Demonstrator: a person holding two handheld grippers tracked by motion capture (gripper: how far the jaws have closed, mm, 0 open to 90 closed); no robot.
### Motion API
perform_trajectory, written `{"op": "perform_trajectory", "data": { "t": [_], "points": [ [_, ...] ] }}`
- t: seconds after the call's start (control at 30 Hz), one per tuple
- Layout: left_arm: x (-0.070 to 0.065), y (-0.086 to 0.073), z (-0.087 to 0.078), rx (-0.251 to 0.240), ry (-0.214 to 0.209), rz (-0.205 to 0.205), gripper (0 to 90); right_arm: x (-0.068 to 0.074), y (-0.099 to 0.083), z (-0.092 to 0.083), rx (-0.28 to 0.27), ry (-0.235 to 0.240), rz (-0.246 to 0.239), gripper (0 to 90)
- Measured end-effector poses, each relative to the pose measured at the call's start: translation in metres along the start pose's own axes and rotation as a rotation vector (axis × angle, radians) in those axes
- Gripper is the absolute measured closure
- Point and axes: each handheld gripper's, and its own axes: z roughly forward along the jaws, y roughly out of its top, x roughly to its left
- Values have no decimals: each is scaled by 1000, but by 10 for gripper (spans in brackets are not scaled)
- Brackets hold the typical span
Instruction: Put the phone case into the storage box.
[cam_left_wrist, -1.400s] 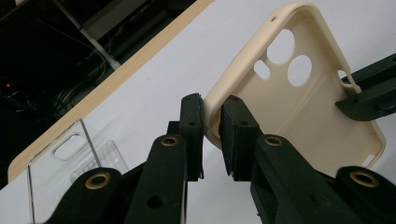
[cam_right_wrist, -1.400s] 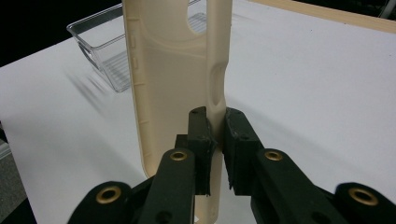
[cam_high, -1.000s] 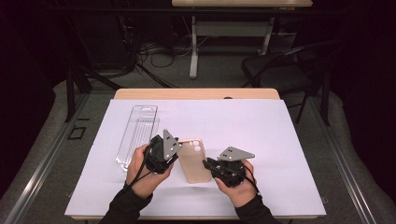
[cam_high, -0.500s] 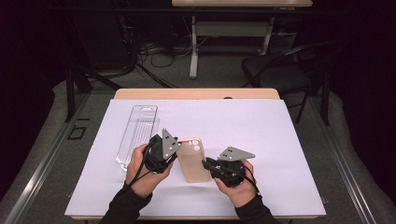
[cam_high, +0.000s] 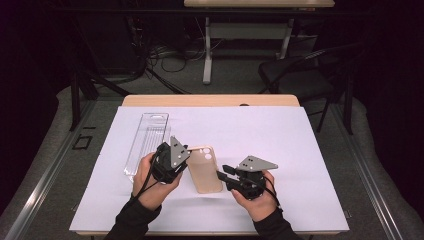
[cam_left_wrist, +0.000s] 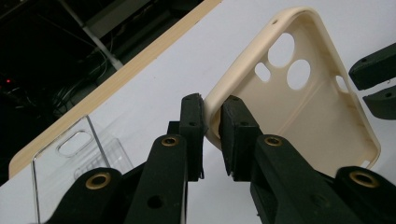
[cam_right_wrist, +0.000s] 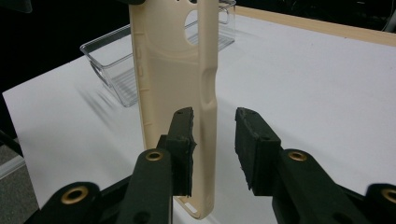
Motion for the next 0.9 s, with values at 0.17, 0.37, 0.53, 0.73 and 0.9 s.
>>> {"op": "perform_trajectory", "data": {
  "t": [0.17, 0.37, 0.53, 0.73, 0.9],
  "points": [
    [5, -1, 0, -2, -8, 3, 802, -3, 1, -1, -11, -1, 6, 655],
    [10, -1, 0, 0, -16, -11, 802, -5, 1, -2, -15, -5, 9, 652],
    [12, -2, -1, 4, -18, -9, 802, -6, 2, -3, -17, -11, 7, 639],
    [15, -3, 0, 6, -16, -7, 802, -8, 2, -3, -22, -18, 4, 617],
    [19, -4, -2, -2, -10, -9, 802, -9, 2, -3, -20, -18, 3, 597]
  ]
}}
